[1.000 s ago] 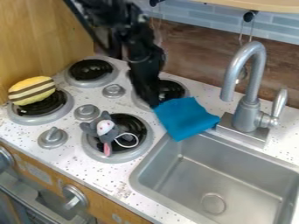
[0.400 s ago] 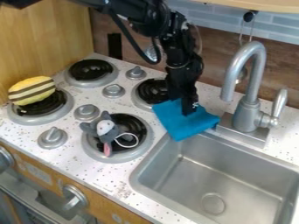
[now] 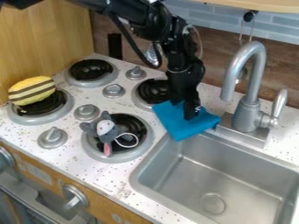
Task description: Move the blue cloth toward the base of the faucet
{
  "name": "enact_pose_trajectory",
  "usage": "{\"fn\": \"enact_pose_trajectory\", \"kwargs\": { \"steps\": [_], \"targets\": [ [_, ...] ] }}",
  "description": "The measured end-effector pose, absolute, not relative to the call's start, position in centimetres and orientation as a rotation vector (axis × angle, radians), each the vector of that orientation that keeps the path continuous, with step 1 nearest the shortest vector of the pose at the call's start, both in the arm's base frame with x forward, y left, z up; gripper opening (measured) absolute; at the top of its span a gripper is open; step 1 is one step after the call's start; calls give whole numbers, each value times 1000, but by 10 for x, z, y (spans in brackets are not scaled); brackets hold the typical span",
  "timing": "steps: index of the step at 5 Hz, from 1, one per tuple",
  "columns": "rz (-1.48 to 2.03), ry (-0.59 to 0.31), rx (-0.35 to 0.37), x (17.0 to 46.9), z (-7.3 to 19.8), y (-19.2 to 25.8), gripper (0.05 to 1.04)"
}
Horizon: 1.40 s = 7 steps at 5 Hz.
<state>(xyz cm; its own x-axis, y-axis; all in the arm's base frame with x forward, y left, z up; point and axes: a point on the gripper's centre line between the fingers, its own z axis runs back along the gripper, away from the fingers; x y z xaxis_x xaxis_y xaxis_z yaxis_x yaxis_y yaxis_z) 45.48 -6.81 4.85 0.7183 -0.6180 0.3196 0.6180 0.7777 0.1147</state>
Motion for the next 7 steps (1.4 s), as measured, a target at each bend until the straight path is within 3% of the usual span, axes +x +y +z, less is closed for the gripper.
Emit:
{"fn": "enact_pose_trajectory", "kwargs": {
  "steps": [2, 5, 7],
  "targets": [
    [-680, -287, -2, 456, 21, -66, 1000],
    [-715, -317, 1, 499, 20, -82, 1001],
    [-731, -328, -46, 522, 22, -98, 1001]
  ]
}}
